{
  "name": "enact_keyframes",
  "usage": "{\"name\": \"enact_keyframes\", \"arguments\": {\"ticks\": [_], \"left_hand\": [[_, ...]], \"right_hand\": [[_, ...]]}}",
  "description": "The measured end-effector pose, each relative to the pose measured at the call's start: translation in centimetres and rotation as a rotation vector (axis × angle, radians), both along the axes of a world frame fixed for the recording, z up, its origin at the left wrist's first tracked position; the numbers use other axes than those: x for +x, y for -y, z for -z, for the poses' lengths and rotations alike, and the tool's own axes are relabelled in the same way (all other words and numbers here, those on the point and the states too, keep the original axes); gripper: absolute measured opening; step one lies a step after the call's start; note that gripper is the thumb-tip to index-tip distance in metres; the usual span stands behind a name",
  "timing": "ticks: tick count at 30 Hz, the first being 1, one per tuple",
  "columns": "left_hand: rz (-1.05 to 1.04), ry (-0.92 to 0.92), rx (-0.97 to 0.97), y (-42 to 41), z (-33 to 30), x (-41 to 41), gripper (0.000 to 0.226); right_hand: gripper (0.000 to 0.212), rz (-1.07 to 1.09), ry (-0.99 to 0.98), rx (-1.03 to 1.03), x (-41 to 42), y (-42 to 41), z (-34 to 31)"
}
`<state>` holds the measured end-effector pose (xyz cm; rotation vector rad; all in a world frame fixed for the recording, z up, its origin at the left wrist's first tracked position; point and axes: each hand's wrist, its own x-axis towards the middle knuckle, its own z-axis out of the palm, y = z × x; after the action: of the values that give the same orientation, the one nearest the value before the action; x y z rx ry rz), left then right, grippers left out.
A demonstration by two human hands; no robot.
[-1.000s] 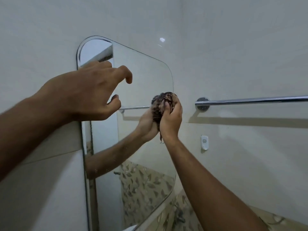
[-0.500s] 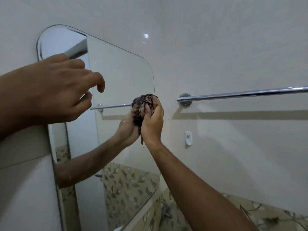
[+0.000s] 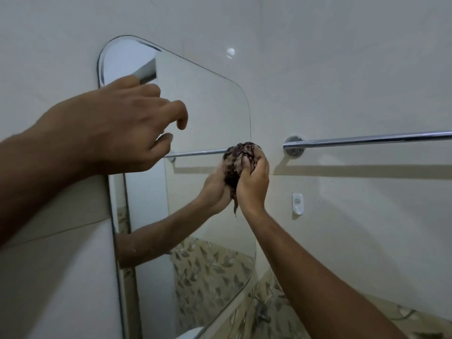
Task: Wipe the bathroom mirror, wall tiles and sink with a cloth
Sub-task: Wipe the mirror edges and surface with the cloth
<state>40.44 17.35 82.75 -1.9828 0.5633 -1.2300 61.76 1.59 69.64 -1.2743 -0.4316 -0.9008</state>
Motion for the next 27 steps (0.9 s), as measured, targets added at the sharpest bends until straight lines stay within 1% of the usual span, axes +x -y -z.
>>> {"name": "enact_keyframes", "arguments": {"ticks": [2, 3, 4, 5, 8, 10, 13, 15, 16, 17, 20, 22, 24, 27], "left_hand": [[0.014, 0.005, -0.016, -0.1, 0.1, -0.2, 0.032], [0.024, 0.009, -0.023, 0.0, 0.2, -0.2, 0.032], [0.028, 0.007, -0.028, 0.0, 0.2, -0.3, 0.033], [0.025, 0.004, -0.031, 0.0, 0.3, -0.4, 0.033], [0.016, 0.007, -0.023, 0.2, 0.4, -0.5, 0.033], [0.015, 0.007, -0.023, 0.1, 0.3, -0.5, 0.033], [0.017, 0.011, -0.025, 0.1, 0.3, -0.4, 0.036], [0.011, 0.008, -0.028, 0.2, 0.3, -0.3, 0.036], [0.005, 0.004, -0.027, 0.2, 0.3, -0.3, 0.037], [0.0, 0.001, -0.025, 0.2, 0.2, -0.3, 0.037], [-0.003, -0.013, -0.039, 0.2, 0.1, -0.3, 0.037], [-0.005, -0.022, -0.047, 0.3, 0.1, -0.3, 0.038], [-0.001, -0.019, -0.047, 0.3, 0.1, -0.3, 0.038], [0.014, -0.016, -0.062, 0.3, 0.0, -0.4, 0.038]], "right_hand": [[0.043, 0.043, 0.16, -0.113, -1.0, -0.4, 0.1], [0.044, 0.054, 0.219, -0.155, -1.1, -0.3, -0.3], [0.045, 0.055, 0.237, -0.17, -1.0, -0.3, -1.0], [0.045, 0.049, 0.221, -0.155, -0.5, -0.2, -1.7], [0.043, 0.032, 0.076, -0.028, 0.2, -0.1, -2.6], [0.045, 0.038, 0.059, -0.027, -1.1, -0.7, -1.5], [0.049, 0.036, 0.258, -0.206, -3.7, -1.3, 1.0], [0.048, 0.043, 0.321, -0.26, -3.0, -0.7, 1.0], [0.046, 0.052, 0.287, -0.229, -2.1, -0.4, 0.5], [0.044, 0.049, 0.21, -0.167, -0.9, -0.1, 0.0], [0.039, 0.008, -0.067, -0.001, 1.4, 0.9, -0.8], [0.04, 0.026, -0.118, 0.006, 1.5, 1.0, -0.6], [0.04, 0.052, -0.035, -0.025, -0.4, 0.3, -0.4], [0.048, 0.034, 0.178, -0.154, -5.6, -2.0, 1.0]]}}
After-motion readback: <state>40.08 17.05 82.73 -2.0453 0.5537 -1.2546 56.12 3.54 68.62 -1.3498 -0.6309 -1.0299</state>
